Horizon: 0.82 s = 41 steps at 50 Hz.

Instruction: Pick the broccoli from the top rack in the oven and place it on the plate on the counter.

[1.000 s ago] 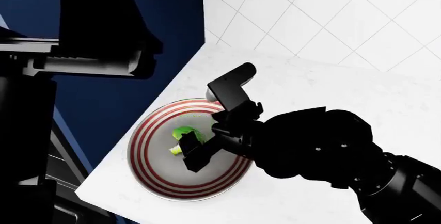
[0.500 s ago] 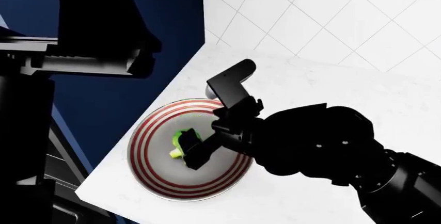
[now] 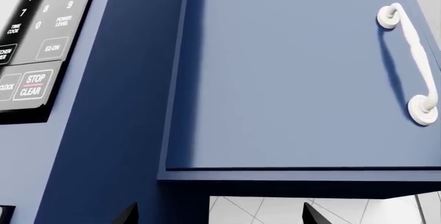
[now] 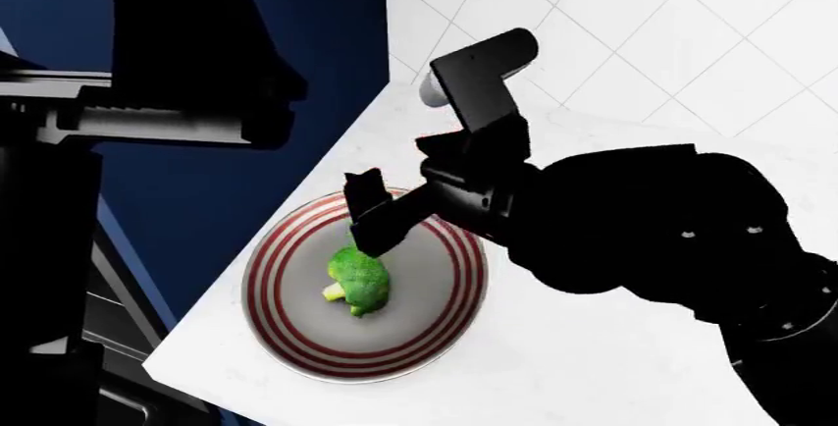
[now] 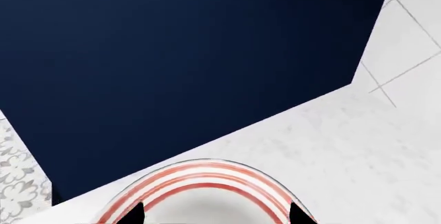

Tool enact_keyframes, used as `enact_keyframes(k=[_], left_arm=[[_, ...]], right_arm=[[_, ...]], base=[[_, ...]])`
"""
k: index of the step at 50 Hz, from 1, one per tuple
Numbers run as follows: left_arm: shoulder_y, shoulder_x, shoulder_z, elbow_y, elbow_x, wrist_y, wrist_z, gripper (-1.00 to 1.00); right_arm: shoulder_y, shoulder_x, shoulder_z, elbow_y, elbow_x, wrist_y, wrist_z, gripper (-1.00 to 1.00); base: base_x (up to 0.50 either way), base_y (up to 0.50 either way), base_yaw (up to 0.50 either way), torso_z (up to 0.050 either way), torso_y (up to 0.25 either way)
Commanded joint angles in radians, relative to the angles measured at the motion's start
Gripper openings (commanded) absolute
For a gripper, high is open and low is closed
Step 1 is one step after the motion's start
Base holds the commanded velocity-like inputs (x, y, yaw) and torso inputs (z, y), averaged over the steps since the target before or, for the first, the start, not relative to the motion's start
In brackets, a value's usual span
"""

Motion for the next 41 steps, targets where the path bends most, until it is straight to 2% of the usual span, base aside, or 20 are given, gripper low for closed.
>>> enact_keyframes(k=[1,8,11,20,32,41], left_arm=[[-0.009,0.003,0.005,-0.001,-0.005,-0.003,-0.003,1.00],[-0.014,-0.007,0.003,-0.002,-0.008,0.000,-0.001,1.00],[-0.021,-0.016,-0.001,0.000,-0.016,0.001,0.000,1.00],[-0.041,-0.047,-0.011,-0.002,-0.033,0.001,0.007,1.00],[-0.061,-0.060,-0.014,0.000,-0.050,-0.008,-0.001,1.00],[-0.053,-0.065,-0.010,0.001,-0.038,-0.003,0.001,1.00]], right_arm=[[0.093,0.084,0.140,-0.134,0.142,-0.022,0.136,1.00],[0.157,0.172,0.216,-0.299,0.231,-0.035,0.303,1.00],[0.194,0.234,0.250,-0.417,0.303,-0.045,0.441,1.00],[0.220,0.360,0.318,-0.594,0.449,-0.111,0.657,1.00],[0.284,0.438,0.352,-0.655,0.564,-0.143,0.744,1.00],[0.228,0.461,0.401,-0.683,0.519,-0.170,0.701,1.00]], base=[[0.00,0.00,0.00,0.000,0.000],[0.00,0.00,0.00,0.000,0.001],[0.00,0.00,0.00,0.000,0.000],[0.00,0.00,0.00,0.000,0.000],[0.00,0.00,0.00,0.000,0.000],[0.00,0.00,0.00,0.000,0.000]])
